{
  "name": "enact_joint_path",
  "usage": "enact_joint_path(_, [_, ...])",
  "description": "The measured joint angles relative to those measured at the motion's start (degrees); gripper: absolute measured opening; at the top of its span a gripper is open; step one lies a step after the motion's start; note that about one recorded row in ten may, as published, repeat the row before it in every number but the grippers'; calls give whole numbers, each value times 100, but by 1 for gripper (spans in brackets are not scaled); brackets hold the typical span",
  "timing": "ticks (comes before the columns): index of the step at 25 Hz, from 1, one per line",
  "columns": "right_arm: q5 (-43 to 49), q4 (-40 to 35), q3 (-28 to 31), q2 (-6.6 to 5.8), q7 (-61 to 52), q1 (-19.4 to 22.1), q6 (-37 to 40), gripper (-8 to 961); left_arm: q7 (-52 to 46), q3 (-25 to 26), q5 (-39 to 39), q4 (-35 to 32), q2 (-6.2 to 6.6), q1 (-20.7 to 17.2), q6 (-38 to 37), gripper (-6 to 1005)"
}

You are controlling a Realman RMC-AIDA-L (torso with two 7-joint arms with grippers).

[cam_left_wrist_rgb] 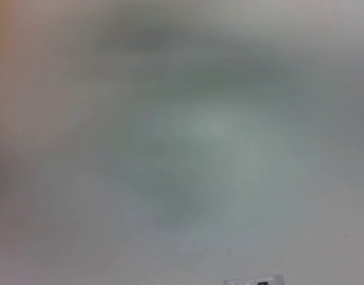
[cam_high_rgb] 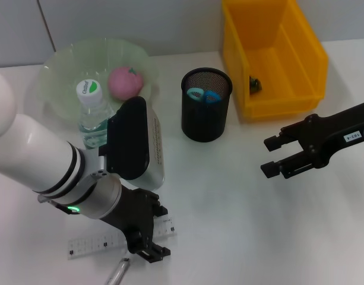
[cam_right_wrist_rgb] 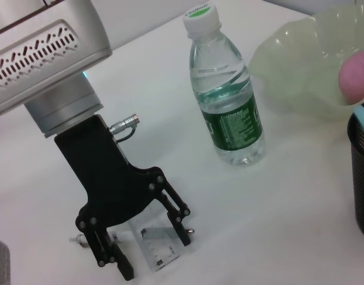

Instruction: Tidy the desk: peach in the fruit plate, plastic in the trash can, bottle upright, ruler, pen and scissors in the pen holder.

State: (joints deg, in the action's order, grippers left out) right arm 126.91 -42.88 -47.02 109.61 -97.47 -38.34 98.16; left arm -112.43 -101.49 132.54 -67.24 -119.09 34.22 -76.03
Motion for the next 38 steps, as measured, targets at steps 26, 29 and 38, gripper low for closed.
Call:
enact_joint_path(26, [-9,-1,9,35,-18,-3,-8,748,-56,-105,132,-213,1,-91,61,398])
enact_joint_path(29, [-9,-1,9,35,-18,1,-8,748,-106,-80,103,-387,12,-140,16,393])
enact_joint_path(38, [-8,-6,330,9,21,47,5,747,-410,929,-568,-1247,44,-589,-386,393])
